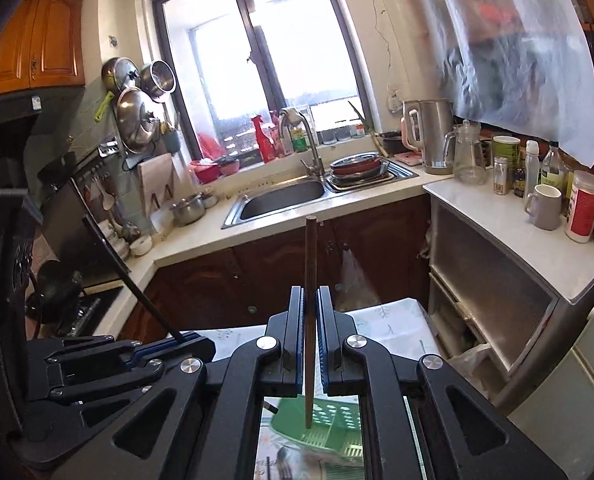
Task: Organize utensils
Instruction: 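Lift both chopsticks and lower them into the green holder with both tools, then open both tools to release the chopsticks and withdraw from the holder, then grasp a light wooden red-tipped chopstick with the left tool, then grasp another light red-tipped chopstick with the right tool while the left tool holds its own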
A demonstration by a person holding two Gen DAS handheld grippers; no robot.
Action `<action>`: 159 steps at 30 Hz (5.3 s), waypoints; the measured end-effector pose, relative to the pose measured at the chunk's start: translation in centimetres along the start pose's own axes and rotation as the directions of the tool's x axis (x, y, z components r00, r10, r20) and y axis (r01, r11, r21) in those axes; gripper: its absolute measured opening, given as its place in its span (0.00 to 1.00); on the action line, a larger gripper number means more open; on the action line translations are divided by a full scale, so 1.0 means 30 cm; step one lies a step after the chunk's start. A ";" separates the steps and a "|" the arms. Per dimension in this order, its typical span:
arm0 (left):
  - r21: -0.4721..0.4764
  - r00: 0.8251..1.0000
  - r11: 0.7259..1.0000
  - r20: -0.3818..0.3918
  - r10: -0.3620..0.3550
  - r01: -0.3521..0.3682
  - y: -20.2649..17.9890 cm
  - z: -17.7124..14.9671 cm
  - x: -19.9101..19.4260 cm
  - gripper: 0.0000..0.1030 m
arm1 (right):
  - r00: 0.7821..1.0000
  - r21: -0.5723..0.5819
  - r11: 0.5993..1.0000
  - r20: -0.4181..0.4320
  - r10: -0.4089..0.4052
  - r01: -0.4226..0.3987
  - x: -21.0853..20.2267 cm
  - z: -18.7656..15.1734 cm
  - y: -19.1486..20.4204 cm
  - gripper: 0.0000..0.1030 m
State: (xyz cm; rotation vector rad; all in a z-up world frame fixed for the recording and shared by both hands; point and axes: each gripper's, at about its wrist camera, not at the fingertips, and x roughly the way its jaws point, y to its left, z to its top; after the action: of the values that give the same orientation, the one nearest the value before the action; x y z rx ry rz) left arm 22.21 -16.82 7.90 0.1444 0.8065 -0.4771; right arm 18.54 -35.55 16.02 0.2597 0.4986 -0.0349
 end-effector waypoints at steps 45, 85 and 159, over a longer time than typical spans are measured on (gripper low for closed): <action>-0.146 0.992 0.989 -0.123 0.009 -0.027 0.215 -0.484 0.018 0.89 | 0.944 0.016 0.990 -0.299 0.137 -0.139 0.088 -0.623 0.164 0.57; -0.494 0.933 0.856 -0.359 -0.042 -0.151 0.524 -1.151 0.095 0.46 | 0.741 -0.087 0.967 -0.659 0.125 -0.241 0.074 -1.283 0.530 0.38; -0.038 0.798 0.999 -0.603 -0.019 -0.004 0.500 -1.079 0.231 0.05 | 0.516 -0.072 0.971 -0.855 0.057 -0.227 0.390 -1.292 0.610 0.15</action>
State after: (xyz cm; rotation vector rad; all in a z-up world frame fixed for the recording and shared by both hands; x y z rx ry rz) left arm 11.91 3.77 -20.22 0.2667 1.4491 -0.4241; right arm 12.42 -7.63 -18.00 0.1226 1.4779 0.3256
